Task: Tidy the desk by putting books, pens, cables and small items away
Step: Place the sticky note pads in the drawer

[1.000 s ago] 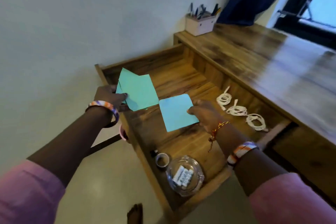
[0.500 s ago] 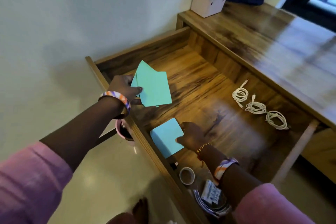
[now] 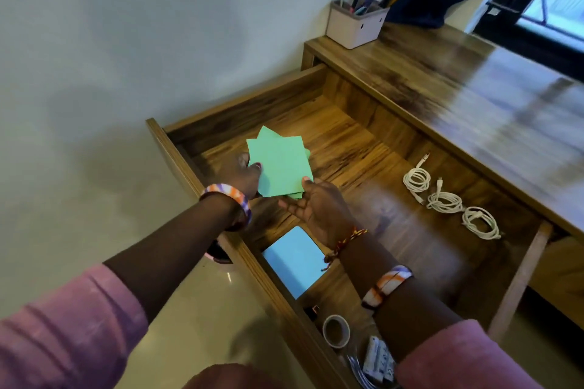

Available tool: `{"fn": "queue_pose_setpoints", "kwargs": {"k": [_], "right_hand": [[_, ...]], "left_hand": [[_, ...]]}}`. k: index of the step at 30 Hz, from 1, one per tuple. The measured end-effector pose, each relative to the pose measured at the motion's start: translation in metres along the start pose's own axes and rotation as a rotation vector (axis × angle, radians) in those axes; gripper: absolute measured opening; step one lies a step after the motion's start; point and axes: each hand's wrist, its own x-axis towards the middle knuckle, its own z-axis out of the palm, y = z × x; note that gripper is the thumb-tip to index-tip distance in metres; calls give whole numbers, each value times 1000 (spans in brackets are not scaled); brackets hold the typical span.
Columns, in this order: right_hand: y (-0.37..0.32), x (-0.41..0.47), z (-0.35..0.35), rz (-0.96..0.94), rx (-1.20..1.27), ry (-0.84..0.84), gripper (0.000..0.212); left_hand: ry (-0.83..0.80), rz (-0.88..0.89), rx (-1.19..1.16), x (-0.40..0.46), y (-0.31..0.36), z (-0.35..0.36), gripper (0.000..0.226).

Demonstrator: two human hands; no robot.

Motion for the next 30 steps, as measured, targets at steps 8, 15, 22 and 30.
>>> {"fn": "queue_pose_setpoints", "kwargs": {"k": [8,15,22,30], "right_hand": [[13,5,19,80,-43,124,21],[1,5,21,81,8,81,33],[-1,10,15,33,31,29,30],[17,40,-14,-241,-567,324,18]], "left_hand": [[282,124,11,-2,-5,6,36],[231,166,105,1,-10,2,35],[272,151,120,4,-16,-8,39],[181,438,479,4,-56,-41,15]]}}
